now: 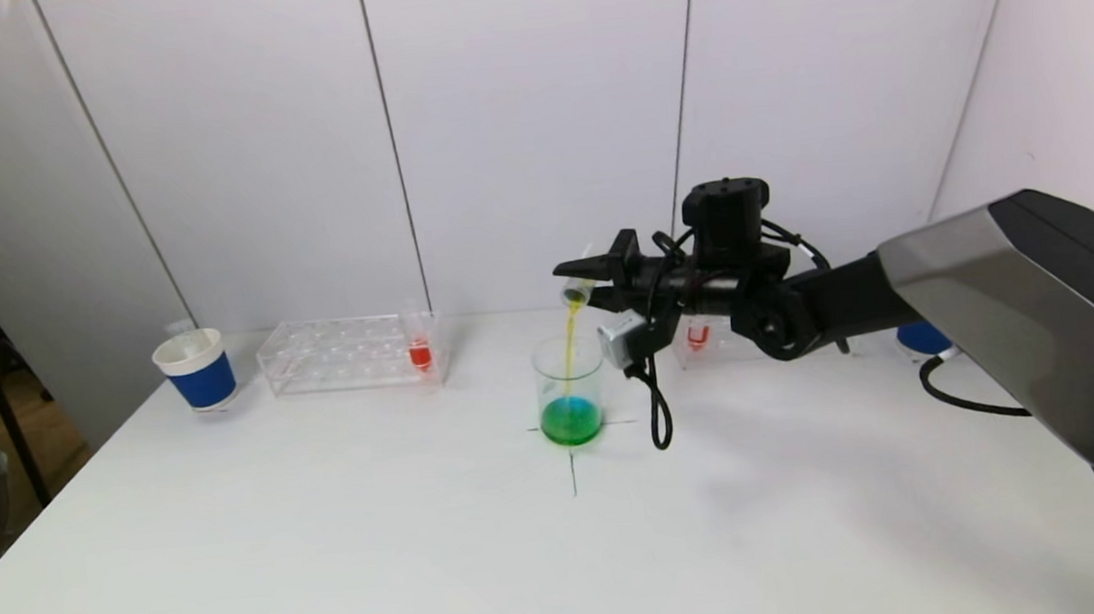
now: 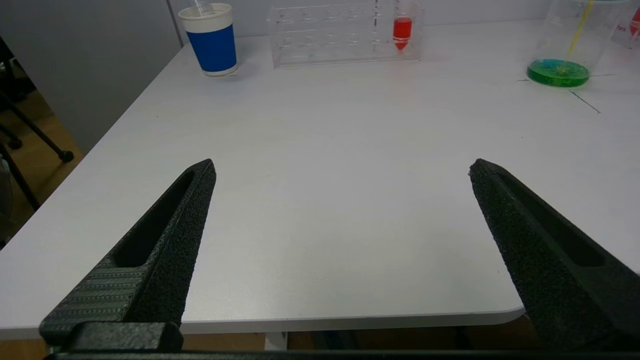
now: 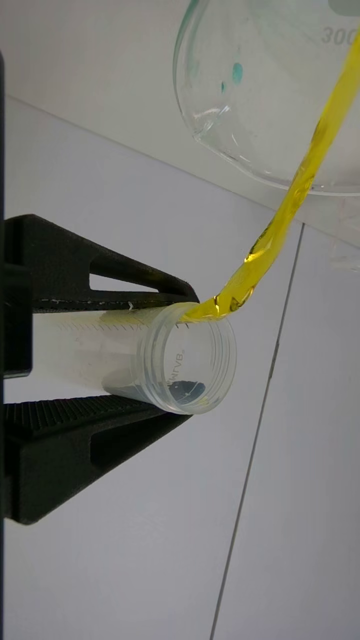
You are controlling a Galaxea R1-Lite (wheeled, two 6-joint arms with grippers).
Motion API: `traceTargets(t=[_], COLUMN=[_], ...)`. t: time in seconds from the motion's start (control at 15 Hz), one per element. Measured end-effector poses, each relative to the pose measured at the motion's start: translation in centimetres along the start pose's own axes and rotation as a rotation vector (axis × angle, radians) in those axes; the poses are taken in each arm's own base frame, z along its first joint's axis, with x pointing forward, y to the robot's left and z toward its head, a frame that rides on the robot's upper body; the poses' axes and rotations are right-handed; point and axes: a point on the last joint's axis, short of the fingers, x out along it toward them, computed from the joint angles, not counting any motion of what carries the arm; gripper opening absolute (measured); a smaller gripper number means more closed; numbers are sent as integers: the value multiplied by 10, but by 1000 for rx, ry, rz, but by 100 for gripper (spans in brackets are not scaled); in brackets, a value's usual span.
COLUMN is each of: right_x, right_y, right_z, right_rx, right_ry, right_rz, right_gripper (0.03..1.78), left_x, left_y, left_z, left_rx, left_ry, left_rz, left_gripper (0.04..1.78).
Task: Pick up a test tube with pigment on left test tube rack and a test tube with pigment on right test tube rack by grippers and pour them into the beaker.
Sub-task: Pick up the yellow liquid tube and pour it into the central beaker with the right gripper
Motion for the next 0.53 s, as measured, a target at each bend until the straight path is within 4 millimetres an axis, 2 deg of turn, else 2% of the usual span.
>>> traceTargets(t=[0.53], right_x=[-3], right_y=[-12], right_z=[0], right_rx=[-93], right_ry=[8], right_rz=[-26], right_gripper=[53], left_x=[0], left_y=[0], left_z=[0], left_rx=[0], left_ry=[0], left_rz=[0], left_gripper=[177])
